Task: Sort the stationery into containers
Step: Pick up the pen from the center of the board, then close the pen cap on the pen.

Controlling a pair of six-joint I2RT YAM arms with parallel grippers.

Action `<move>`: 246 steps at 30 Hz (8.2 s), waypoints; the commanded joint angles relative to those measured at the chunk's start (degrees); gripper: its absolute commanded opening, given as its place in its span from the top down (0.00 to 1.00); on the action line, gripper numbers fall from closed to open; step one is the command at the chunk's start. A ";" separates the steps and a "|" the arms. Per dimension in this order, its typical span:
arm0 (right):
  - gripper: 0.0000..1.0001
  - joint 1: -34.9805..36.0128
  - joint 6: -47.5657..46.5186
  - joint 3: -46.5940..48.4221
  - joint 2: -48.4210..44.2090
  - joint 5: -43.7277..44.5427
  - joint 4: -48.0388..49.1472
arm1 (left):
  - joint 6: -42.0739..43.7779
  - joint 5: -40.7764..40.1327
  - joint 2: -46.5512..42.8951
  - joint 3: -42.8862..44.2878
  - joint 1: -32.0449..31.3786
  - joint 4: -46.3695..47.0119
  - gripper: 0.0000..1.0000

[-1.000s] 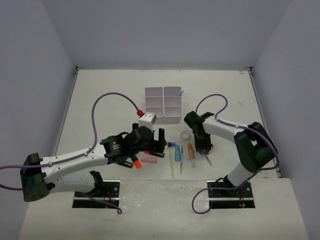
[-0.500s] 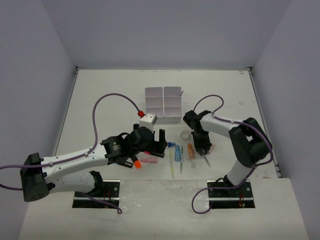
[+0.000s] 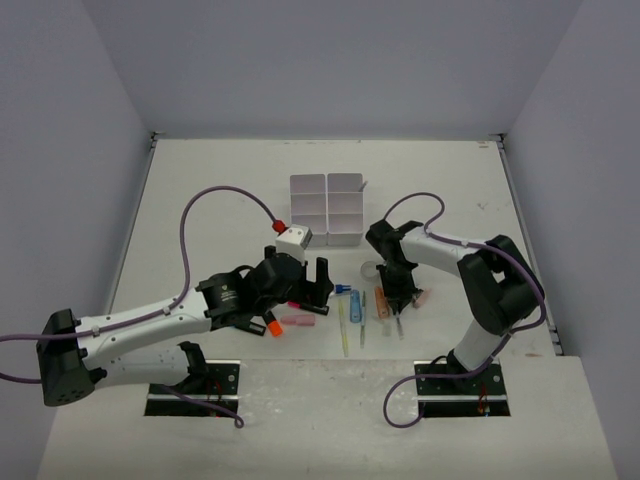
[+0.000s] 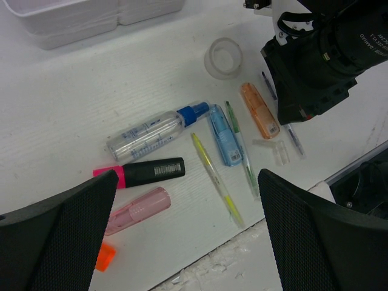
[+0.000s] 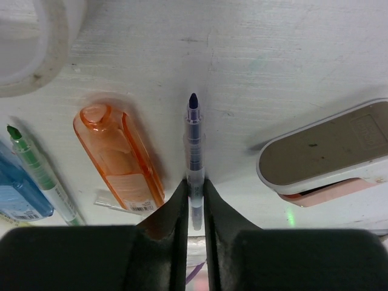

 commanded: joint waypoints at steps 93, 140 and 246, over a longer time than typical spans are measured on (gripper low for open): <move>1.00 -0.15 3.42 9.16 -59.04 23.50 -13.76 | -29.38 -11.56 60.32 45.42 -18.16 -18.52 0.87; 1.00 -0.15 -2.89 -6.17 -68.00 -13.13 19.52 | -1.25 -14.37 23.71 32.85 -8.42 1.75 1.00; 1.00 18.31 -0.37 -8.32 -60.34 -12.77 47.56 | 9.54 13.81 -3.96 -4.92 0.19 46.38 1.00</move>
